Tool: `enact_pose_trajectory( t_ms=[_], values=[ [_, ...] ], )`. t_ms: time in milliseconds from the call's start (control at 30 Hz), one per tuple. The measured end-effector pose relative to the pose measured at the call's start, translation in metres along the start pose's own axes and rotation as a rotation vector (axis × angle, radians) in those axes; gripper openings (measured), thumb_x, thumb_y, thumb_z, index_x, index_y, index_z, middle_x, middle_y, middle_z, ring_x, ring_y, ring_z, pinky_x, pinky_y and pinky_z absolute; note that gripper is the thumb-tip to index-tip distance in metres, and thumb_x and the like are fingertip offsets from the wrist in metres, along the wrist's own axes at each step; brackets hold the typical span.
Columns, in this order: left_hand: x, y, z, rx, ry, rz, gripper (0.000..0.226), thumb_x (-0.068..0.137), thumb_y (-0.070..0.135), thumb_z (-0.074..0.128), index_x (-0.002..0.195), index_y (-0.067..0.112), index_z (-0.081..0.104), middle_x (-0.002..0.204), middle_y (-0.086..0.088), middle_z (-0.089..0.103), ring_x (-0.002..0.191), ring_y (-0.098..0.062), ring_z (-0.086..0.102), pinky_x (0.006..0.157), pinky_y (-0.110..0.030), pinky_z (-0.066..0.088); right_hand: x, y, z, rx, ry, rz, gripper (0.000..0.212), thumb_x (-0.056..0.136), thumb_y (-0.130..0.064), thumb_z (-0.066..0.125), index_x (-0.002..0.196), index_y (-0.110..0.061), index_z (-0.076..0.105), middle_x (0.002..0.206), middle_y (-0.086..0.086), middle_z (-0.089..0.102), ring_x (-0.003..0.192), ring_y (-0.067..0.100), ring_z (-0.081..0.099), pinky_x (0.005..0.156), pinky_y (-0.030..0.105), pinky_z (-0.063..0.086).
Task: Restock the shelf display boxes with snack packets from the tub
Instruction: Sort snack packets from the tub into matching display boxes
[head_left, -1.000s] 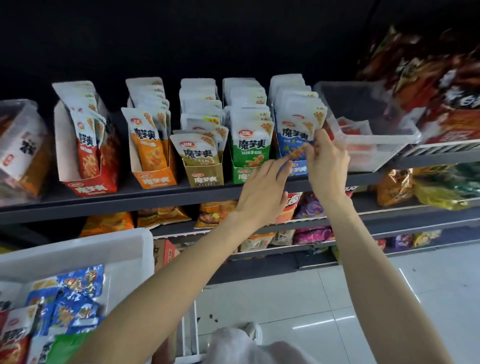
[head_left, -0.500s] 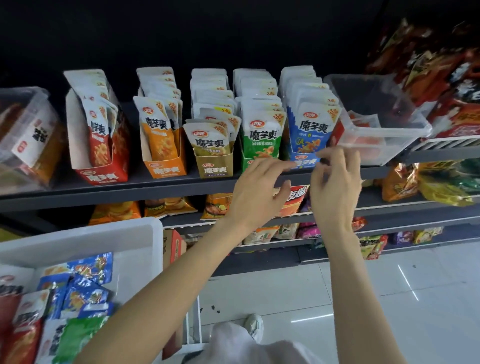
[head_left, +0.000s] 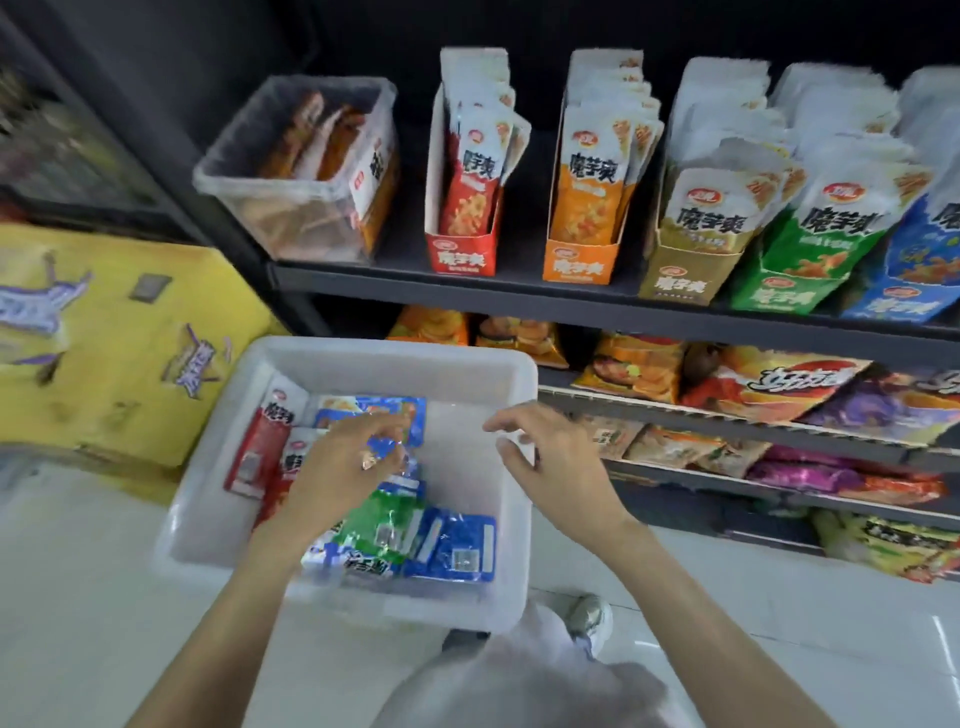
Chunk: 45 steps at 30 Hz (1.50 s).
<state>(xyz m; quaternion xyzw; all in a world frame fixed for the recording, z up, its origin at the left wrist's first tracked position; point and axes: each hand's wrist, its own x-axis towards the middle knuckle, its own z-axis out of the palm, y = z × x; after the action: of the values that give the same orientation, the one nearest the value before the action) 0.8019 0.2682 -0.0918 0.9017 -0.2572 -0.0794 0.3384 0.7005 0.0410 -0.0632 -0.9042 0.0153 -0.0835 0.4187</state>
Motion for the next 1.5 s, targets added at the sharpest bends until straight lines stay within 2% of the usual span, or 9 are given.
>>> enact_pose_trajectory(
  t_ms=[200,633,733,800,867,1033,1133,1267,1500],
  values=[
    [-0.012,-0.074,-0.007,0.364,-0.246,-0.151,0.046,0.086,0.034,0.066,0.129,0.027,0.053,0.135,0.001,0.053,0.124,-0.023,0.049,0.100,-0.033,0.040,0.051,-0.007,0.083,-0.226,-0.452,0.074,0.028,0.093,-0.015,0.050,0.120,-0.017,0.059,0.123,0.005,0.057,0.114,0.023,0.053,0.095,0.034,0.041],
    [0.017,-0.105,0.004,0.550,-0.351,-0.200,0.083,0.083,0.054,0.062,0.150,0.026,0.020,0.156,-0.002,0.016,0.141,-0.026,0.017,0.110,-0.042,0.027,0.091,-0.017,0.186,-0.471,-0.514,0.273,0.061,0.092,-0.037,0.060,0.137,-0.004,0.035,0.141,0.022,0.033,0.119,0.037,0.048,0.097,0.038,0.039],
    [0.016,-0.109,0.004,0.508,-0.335,-0.191,0.084,0.081,0.055,0.062,0.149,0.028,0.021,0.155,0.000,0.017,0.140,-0.025,0.018,0.108,-0.042,0.029,0.096,-0.014,0.179,-0.309,-0.541,0.358,0.051,0.088,-0.032,0.066,0.125,-0.003,0.047,0.127,0.014,0.048,0.111,0.030,0.052,0.086,0.034,0.042],
    [0.015,-0.109,0.005,0.497,-0.330,-0.190,0.084,0.081,0.055,0.063,0.149,0.028,0.022,0.155,0.001,0.018,0.140,-0.025,0.019,0.108,-0.042,0.031,0.100,-0.009,0.168,-0.348,-0.606,0.387,0.028,0.088,-0.033,0.066,0.094,-0.008,0.055,0.097,0.007,0.054,0.097,0.028,0.054,0.068,0.028,0.040],
    [0.015,-0.109,0.005,0.489,-0.340,-0.202,0.083,0.081,0.053,0.064,0.149,0.028,0.022,0.155,0.000,0.019,0.140,-0.025,0.020,0.108,-0.042,0.030,0.100,-0.008,0.156,-0.436,-0.637,0.407,0.035,0.090,-0.034,0.063,0.070,-0.016,0.041,0.079,0.003,0.046,0.086,0.025,0.050,0.058,0.026,0.034],
    [0.019,-0.089,-0.005,0.180,-0.115,-0.262,0.061,0.086,0.036,0.065,0.140,0.019,0.043,0.141,-0.006,0.043,0.129,-0.026,0.038,0.103,-0.036,0.033,0.090,-0.018,0.120,-0.533,-0.270,0.333,0.023,0.092,-0.019,0.058,0.110,-0.008,0.051,0.104,0.014,0.064,0.100,0.034,0.060,0.073,0.033,0.041],
    [0.020,-0.048,-0.014,-0.232,0.128,-0.320,0.038,0.089,0.026,0.063,0.125,0.017,0.056,0.116,0.005,0.057,0.112,-0.014,0.053,0.090,-0.026,0.042,0.075,-0.019,0.087,-0.143,-0.025,0.341,0.031,0.088,-0.020,0.065,0.115,-0.017,0.050,0.099,-0.001,0.067,0.092,0.026,0.064,0.071,0.033,0.045],
    [0.030,0.019,-0.014,-0.698,-0.033,-0.274,0.022,0.088,0.019,0.065,0.109,0.023,0.057,0.103,0.011,0.065,0.093,0.002,0.063,0.076,-0.013,0.049,0.049,-0.028,0.043,0.736,0.090,0.447,0.041,0.083,-0.007,0.071,0.119,-0.015,0.052,0.099,0.000,0.068,0.088,0.013,0.067,0.063,0.027,0.056],
    [0.050,0.097,0.010,-0.515,-0.230,-0.034,0.024,0.084,0.008,0.069,0.094,0.023,0.055,0.088,0.009,0.063,0.067,-0.007,0.060,0.065,-0.026,0.053,0.020,-0.006,-0.024,0.550,0.273,0.412,0.005,0.090,-0.012,0.062,0.091,-0.013,0.057,0.087,-0.010,0.069,0.074,-0.004,0.066,0.058,0.012,0.049]
  ],
)
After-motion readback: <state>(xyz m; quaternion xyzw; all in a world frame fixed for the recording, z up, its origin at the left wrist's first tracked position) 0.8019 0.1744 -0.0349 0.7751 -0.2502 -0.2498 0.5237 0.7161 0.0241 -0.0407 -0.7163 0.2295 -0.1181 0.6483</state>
